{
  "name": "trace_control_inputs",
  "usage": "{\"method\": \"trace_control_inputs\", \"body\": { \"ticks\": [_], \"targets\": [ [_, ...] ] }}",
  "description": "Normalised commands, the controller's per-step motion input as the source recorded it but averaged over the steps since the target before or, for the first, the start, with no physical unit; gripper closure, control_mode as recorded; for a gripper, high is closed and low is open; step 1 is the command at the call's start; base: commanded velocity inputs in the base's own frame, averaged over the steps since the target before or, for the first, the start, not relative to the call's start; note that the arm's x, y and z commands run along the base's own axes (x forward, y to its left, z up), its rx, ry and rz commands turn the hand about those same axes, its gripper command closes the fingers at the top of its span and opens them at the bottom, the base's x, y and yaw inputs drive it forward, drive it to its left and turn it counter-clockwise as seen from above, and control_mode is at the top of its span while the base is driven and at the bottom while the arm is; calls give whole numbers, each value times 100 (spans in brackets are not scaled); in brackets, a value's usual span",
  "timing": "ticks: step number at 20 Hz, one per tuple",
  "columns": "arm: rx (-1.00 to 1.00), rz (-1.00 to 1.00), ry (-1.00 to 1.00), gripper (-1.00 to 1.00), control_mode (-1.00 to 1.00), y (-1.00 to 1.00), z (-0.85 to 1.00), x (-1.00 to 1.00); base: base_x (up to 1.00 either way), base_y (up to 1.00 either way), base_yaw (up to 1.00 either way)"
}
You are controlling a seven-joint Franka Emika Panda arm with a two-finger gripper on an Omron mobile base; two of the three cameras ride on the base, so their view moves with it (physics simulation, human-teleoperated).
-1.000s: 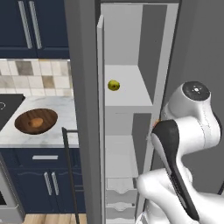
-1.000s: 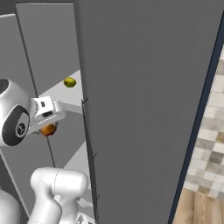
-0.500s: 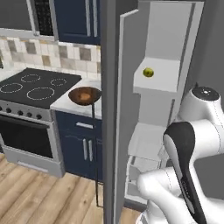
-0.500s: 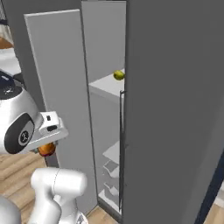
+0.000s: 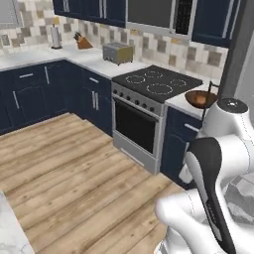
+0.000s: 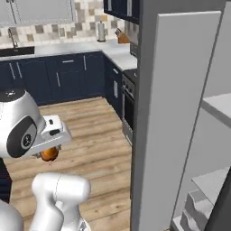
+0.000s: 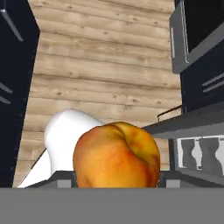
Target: Take the peach, pear, and potato from the freezer and place them in the bowl on the counter.
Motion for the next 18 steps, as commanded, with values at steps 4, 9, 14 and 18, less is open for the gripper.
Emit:
{"method": "trace_control_inputs", "body": {
  "ticks": [4, 9, 14, 18],
  "targets": [
    [0, 0, 0, 100, 100, 0, 0, 0, 34, 96, 51],
    [0, 0, 0, 100, 100, 0, 0, 0, 100, 34, 4],
    [0, 0, 0, 100, 100, 0, 0, 0, 100, -3, 0],
    [0, 0, 0, 100, 100, 0, 0, 0, 100, -14, -1]
  ]
}}
